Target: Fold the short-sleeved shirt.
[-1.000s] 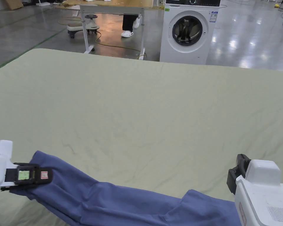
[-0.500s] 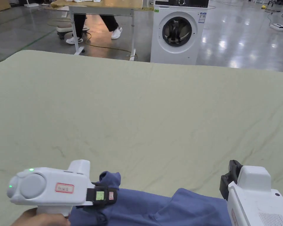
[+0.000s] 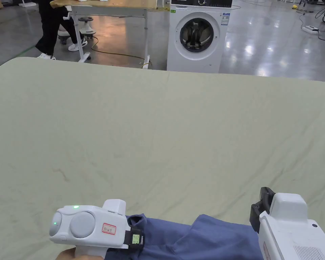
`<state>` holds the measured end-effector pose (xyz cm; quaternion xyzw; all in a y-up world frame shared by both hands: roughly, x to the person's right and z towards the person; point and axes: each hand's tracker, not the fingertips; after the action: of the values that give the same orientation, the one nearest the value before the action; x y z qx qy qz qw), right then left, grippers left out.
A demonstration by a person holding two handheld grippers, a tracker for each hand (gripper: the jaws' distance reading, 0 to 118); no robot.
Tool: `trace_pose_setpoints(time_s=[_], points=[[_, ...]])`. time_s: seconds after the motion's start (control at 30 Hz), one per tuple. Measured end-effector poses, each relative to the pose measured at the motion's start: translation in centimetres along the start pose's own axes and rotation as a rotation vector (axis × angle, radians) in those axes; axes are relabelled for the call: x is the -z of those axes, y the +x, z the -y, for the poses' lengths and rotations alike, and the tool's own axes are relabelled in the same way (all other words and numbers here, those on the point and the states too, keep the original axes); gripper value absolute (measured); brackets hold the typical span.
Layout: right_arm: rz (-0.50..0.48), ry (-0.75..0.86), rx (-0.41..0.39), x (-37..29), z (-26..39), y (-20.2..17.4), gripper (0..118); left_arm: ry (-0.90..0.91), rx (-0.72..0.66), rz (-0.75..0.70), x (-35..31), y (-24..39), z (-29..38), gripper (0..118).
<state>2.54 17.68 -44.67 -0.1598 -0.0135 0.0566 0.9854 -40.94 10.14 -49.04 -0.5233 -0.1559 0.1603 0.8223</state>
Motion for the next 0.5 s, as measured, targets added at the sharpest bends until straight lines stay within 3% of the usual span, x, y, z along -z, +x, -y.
trace_pose_setpoints(time_s=[0.07, 0.2, 0.33, 0.37, 0.4, 0.43, 0.5], points=[[-0.002, 0.000, 0.004, -0.1, 0.0, -0.1, 0, 0.030, -0.018, 0.031, -1.0, 0.1, 0.1, 42], [-0.004, 0.004, -0.001, -0.2, -0.2, 0.0, 0, 0.113, -0.063, 0.120, -3.0, -0.1, 0.1, 44], [0.003, 0.005, 0.002, -0.3, -0.2, 0.2, 0, 0.133, -0.040, 0.159, -4.2, -0.5, -0.3, 26], [0.004, 0.004, 0.003, -0.3, -0.2, 0.3, 0, 0.143, -0.044, 0.158, -4.1, -0.8, -0.2, 26], [0.006, 0.002, 0.005, -0.3, -0.2, 0.4, 0, 0.152, -0.056, 0.144, -3.9, -1.0, -0.1, 12], [0.006, 0.000, 0.007, -0.3, -0.2, 0.4, 0, 0.159, -0.071, 0.128, -3.6, -1.4, 0.0, 8], [0.009, -0.002, 0.007, -0.4, -0.2, 0.5, 0, 0.126, -0.068, 0.093, -2.8, -1.6, 0.2, 7]])
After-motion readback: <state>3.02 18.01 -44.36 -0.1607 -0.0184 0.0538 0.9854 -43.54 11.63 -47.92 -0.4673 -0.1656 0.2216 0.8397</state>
